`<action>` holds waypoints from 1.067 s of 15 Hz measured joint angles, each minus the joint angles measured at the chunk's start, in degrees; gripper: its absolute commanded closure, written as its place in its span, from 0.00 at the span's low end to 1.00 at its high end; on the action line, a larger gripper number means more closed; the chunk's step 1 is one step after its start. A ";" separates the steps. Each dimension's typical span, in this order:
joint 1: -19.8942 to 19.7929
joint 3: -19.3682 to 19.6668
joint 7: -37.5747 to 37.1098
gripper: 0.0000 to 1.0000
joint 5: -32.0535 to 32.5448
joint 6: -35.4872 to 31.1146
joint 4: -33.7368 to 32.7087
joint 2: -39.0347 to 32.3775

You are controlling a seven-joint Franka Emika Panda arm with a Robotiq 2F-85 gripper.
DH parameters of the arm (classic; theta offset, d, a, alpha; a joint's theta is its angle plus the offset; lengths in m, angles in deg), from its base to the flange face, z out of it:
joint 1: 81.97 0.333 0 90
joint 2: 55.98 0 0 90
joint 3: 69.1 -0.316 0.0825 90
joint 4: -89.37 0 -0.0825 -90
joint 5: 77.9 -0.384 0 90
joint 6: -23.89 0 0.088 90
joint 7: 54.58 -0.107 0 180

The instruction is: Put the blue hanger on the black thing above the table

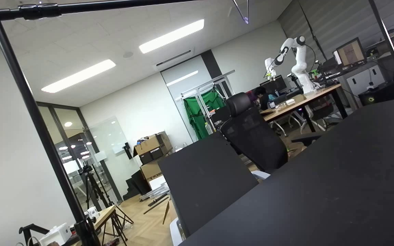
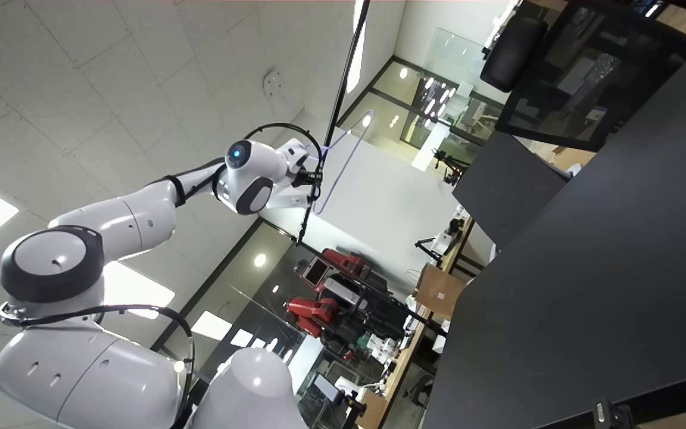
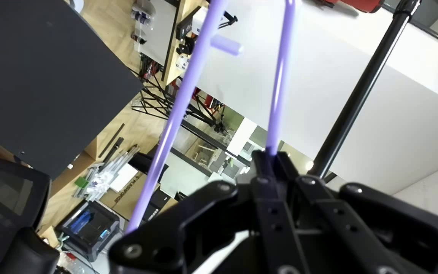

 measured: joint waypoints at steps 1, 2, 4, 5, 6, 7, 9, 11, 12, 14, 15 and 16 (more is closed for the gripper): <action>0.44 0.66 1.47 0.98 -1.43 0.49 -1.03 -0.88; 0.76 1.33 2.66 0.98 -2.64 1.13 -2.07 -1.88; 1.15 2.71 4.63 0.98 -4.89 2.75 -4.39 -4.22; 1.18 3.34 5.28 0.98 -5.92 3.58 -5.55 -5.48; 1.19 3.99 5.73 0.98 -6.88 4.48 -6.74 -6.81; 1.18 4.67 6.03 0.98 -7.87 5.38 -7.95 -8.20; 1.12 5.97 6.21 0.98 -9.70 6.86 -10.24 -10.96; 0.86 7.08 6.22 0.98 -11.31 8.09 -12.23 -13.61; -1.52 5.39 6.21 0.98 -12.21 8.89 -13.04 -14.89; -10.50 -2.02 6.20 0.98 -13.65 10.40 -14.55 -17.46; -15.12 -5.99 6.19 0.98 -14.03 10.89 -15.35 -18.61; -19.64 -9.99 6.16 0.98 -14.12 11.06 -16.19 -19.64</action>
